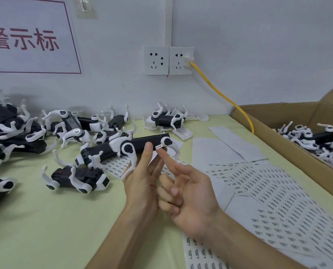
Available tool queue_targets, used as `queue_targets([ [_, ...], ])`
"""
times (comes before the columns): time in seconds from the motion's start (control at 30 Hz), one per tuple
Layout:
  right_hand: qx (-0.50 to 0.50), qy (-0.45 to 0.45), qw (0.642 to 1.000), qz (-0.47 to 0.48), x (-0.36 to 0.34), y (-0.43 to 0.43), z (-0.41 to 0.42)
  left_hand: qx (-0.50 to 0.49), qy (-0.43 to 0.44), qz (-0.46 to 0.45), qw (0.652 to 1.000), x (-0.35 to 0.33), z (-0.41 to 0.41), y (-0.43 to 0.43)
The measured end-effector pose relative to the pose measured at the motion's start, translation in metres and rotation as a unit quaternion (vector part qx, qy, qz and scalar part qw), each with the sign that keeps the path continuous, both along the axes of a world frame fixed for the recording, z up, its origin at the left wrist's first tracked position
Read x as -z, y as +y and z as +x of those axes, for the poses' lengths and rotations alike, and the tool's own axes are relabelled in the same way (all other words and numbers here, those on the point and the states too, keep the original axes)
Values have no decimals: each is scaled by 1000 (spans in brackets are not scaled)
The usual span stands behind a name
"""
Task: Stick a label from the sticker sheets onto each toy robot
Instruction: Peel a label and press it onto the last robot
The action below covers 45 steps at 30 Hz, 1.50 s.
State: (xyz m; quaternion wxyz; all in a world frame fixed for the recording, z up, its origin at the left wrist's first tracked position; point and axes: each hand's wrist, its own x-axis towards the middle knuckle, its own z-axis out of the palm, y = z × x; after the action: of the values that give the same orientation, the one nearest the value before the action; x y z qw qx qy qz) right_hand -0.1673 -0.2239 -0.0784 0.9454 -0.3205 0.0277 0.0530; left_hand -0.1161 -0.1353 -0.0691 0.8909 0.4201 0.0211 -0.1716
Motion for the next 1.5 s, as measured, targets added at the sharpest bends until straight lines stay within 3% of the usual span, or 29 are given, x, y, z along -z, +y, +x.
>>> queue_targets([
  [0.3,-11,5,1000,11,3,-1,2,13,-11,34,999,2,-2,-2],
  [0.6,-14,6,1000,18,3,-1,1,-27,-9,3,1000,0,-1,-3],
  [1.03,-14,21,999,38,1,-2,0,7,7,23,1000,4,-2,-3],
  [1.5,-40,8,998,40,0,-1,-2,-93,-12,32,995,7,2,-3],
])
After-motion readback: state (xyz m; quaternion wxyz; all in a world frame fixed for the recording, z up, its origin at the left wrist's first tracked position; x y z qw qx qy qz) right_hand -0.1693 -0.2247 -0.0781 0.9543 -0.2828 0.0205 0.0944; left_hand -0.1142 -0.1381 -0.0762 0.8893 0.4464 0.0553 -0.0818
